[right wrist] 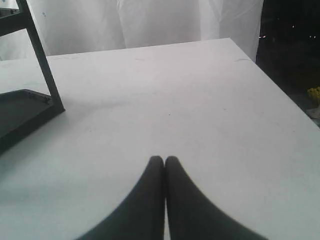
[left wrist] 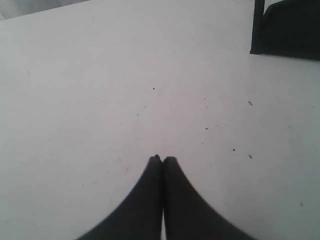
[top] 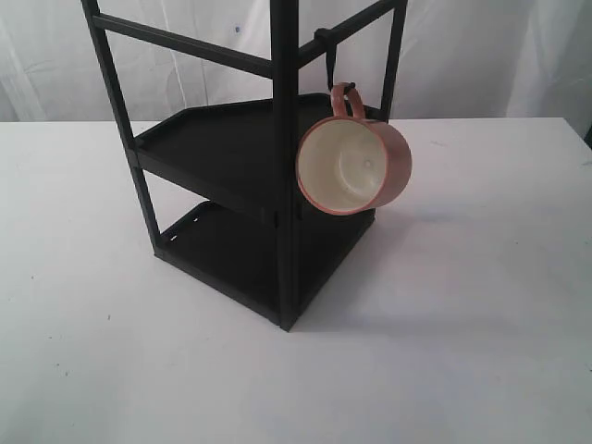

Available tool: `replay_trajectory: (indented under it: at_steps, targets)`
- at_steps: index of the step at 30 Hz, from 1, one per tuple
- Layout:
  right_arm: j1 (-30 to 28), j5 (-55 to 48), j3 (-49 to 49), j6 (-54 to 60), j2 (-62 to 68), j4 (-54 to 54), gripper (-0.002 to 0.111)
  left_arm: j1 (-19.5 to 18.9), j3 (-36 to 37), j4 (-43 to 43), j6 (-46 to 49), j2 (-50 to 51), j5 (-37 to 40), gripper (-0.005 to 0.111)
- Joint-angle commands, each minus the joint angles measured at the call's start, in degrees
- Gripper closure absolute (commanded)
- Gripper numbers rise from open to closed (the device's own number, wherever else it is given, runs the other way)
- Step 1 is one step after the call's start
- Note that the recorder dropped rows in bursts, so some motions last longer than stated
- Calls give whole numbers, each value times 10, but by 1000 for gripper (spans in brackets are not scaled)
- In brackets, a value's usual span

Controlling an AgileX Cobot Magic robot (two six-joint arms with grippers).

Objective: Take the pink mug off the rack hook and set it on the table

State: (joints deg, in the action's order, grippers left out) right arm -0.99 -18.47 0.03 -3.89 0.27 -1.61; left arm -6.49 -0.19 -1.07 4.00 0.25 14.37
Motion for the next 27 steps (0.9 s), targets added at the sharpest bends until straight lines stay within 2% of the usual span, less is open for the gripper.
replay_trajectory:
  at_steps: [1,13,15,19,22,25,27]
  targets:
    - [-2,5,0,7,-3,-1,108,-1,2,0,-1,-2,3,107]
    - [-2,21,0,14,-3,-22,108,-1,2,0,-1,-2,3,107]
    - [-2,70,0,45,-3,-69,108,-1,2,0,-1,-2,3,107]
    - [-2,171,0,66,-3,-68,108,-1,2,0,-1,-2,3,107]
    - [-2,193,0,58,-3,-68,108,-1,2,0,-1,-2,3,107]
    - [-2,212,0,-30,-3,-68,108,-1,2,0,-1,-2,3,107]
    - [-2,215,0,-26,-3,-70,108,-1,2,0,-1,-2,3,107]
